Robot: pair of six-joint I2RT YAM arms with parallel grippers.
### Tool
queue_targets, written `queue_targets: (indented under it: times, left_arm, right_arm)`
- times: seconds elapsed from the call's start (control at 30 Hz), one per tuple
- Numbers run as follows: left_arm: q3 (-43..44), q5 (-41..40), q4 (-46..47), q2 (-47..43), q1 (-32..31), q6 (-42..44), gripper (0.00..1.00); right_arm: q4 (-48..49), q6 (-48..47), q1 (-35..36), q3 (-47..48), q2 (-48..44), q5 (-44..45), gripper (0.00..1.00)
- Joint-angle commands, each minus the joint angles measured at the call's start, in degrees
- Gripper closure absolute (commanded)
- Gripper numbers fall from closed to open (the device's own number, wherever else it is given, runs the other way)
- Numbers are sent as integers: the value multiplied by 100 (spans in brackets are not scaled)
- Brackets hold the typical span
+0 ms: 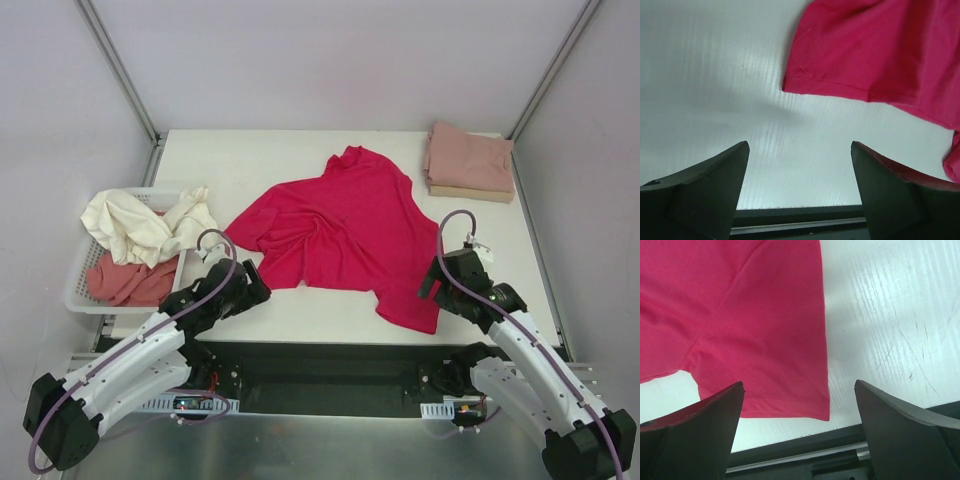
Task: Fold and stack the t-shirts
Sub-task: Flatten out the tshirt
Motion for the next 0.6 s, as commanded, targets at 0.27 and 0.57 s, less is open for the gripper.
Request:
queue_targets:
  times: [0.27,0.57]
  left_arm:
    - [1056,-638,166,2298,579,-561,42]
    - [1242,-437,552,3328,597,-570,55]
  right_arm:
    - [-76,-60,-18,75,14,-131,3]
    - [-59,-104,-26,-39,217,-254,3]
